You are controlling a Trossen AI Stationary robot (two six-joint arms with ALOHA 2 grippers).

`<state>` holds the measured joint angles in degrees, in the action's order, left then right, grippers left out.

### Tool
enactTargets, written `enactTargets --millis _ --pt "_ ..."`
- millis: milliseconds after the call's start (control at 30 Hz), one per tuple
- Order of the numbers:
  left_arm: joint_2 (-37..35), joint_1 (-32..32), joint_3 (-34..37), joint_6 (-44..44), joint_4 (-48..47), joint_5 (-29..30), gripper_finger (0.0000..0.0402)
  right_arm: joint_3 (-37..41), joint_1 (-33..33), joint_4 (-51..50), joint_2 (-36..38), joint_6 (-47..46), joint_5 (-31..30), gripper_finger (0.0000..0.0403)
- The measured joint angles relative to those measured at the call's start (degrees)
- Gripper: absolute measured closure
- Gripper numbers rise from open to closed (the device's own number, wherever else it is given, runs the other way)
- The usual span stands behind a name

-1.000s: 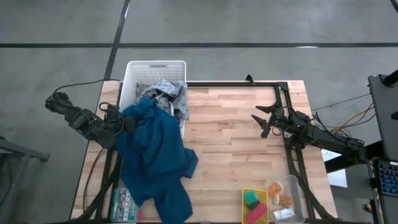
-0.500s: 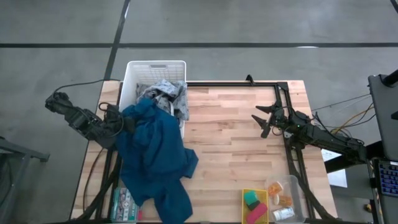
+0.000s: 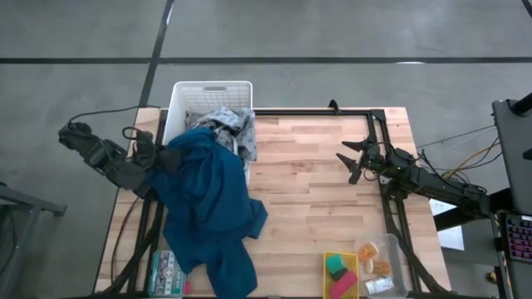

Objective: Pick & Place Medicine items
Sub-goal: Put the blue patient gown into the white laundry bin

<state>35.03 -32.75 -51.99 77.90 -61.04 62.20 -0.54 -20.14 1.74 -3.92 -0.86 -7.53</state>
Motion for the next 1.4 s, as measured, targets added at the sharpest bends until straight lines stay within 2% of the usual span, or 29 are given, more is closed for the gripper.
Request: enactTargets --millis 200,300,333,567,800,967,1200,1300,1400 --pt "0.0 0.0 -1.8 -6.7 0.2 2.2 0.0104 0.0 0.0 0.0 0.0 0.0 0.0 0.0165" --pt "0.0 0.0 -1.8 -7.3 0.2 3.0 0.0029 0.0 0.0 0.0 0.0 0.0 0.0 0.0165" --pt "0.0 0.0 -1.8 -7.4 0.0 3.3 0.0016 0.0 0.0 0.0 0.0 0.0 0.0 0.0165" --pt "0.0 0.0 -2.2 -12.4 2.1 6.4 0.0037 0.0 0.0 0.0 0.0 0.0 0.0 0.0165" --pt "1.2 0.0 -5.2 -26.4 11.0 6.4 0.0023 0.0 0.0 0.0 0.0 0.0 0.0 0.0165" --pt "3.3 0.0 -6.0 -36.4 21.2 5.9 0.0016 0.0 0.0 0.0 0.0 0.0 0.0 0.0165" --pt "6.5 0.0 -6.0 -45.7 33.2 -2.7 0.0016 0.0 0.0 0.0 0.0 0.0 0.0 0.0165" --pt "7.9 0.0 -5.9 -47.7 36.6 -9.0 0.0016 0.0 0.0 0.0 0.0 0.0 0.0 0.0165" --pt "8.8 0.0 -5.9 -50.2 40.7 -17.6 0.0017 0.0 0.0 0.0 0.0 0.0 0.0 0.0165"
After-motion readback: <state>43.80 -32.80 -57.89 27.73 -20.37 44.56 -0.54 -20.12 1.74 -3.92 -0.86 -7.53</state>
